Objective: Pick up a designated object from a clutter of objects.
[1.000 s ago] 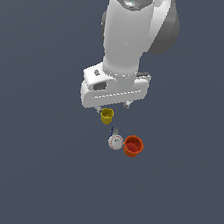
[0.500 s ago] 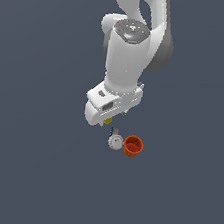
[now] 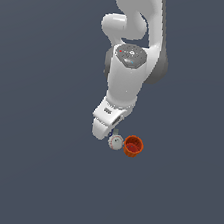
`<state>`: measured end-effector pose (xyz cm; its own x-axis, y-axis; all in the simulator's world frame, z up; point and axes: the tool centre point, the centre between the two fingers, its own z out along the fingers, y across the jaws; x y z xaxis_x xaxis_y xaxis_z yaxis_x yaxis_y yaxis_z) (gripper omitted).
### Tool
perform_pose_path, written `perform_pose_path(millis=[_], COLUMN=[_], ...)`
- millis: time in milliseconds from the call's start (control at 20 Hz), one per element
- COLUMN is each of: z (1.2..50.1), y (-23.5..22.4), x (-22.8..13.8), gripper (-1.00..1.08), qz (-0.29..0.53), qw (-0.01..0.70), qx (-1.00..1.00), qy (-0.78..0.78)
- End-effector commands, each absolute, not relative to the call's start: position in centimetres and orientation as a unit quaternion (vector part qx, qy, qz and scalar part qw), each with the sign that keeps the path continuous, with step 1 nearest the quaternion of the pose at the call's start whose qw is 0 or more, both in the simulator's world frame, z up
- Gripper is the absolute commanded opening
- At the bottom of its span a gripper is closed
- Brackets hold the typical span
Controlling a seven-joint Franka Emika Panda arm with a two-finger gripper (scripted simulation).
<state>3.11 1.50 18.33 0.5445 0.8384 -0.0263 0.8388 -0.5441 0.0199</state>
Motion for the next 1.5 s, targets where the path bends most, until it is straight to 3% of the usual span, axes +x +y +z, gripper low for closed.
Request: perform_pose_path(millis=[0, 750, 1450], z=[17.2, 11.3, 9.8], y=[1.7, 3.3, 3.8], x=[3.2, 3.0, 2.8], gripper=[1.00, 1.00, 1.00], qz=[-0.007, -0.003, 0.000], qw=[0.014, 0.004, 0.000], qx=[0.860, 0.744, 0.709], qy=[0.510, 0.668, 0.705])
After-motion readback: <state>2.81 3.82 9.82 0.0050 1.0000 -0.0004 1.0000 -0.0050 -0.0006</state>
